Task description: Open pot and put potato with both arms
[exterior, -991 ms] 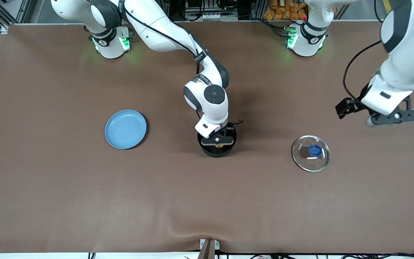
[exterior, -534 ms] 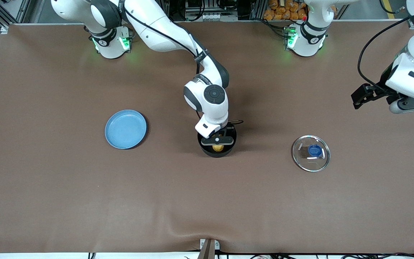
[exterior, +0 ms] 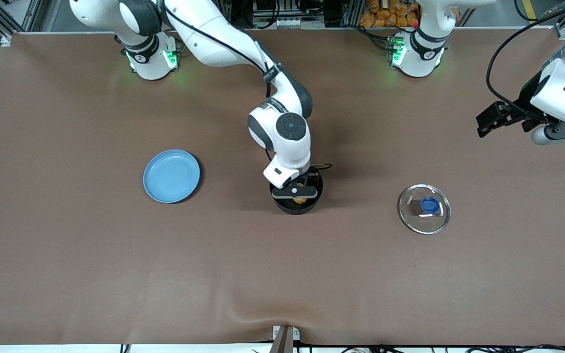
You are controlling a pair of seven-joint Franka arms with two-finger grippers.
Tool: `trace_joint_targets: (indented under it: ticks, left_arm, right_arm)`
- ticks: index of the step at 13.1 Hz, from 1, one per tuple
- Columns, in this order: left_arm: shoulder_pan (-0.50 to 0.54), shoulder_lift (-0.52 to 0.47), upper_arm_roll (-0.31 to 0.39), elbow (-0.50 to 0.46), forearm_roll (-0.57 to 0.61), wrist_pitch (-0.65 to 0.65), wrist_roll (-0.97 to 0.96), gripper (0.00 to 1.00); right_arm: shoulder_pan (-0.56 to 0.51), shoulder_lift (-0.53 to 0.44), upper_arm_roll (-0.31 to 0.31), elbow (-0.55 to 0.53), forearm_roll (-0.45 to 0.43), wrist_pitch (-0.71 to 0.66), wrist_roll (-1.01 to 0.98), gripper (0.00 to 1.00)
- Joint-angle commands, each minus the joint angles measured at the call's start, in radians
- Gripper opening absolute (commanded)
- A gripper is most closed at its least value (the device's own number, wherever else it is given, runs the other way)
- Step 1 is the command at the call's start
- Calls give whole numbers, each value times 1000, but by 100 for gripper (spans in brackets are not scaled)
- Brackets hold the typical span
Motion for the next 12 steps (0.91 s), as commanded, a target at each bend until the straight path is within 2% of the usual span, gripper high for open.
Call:
trace_joint_targets:
  ticks: [1, 3, 6, 8, 10, 12]
  left_arm:
    - [2, -28, 13, 19, -21, -21, 20, 100]
    - [5, -30, 11, 19, -26, -17, 20, 100]
    - [8, -28, 13, 13, -43, -18, 20, 100]
    - [8, -25, 14, 13, -44, -17, 20, 100]
    - [10, -24, 20, 14, -44, -17, 20, 100]
    - [11, -18, 20, 14, -46, -12, 20, 100]
  right_arm:
    - [-27, -99, 4, -12, 28, -93, -17, 86]
    - [-70, -196, 6, -16, 28, -182, -38, 86]
    - [-180, -383, 7, -47, 27, -409, -142, 86]
    - [-266, -516, 20, -102, 25, -480, -193, 100]
    - [-346, -624, 29, -140, 21, -575, -259, 100]
    - [-408, -688, 29, -144, -5, -680, -342, 100]
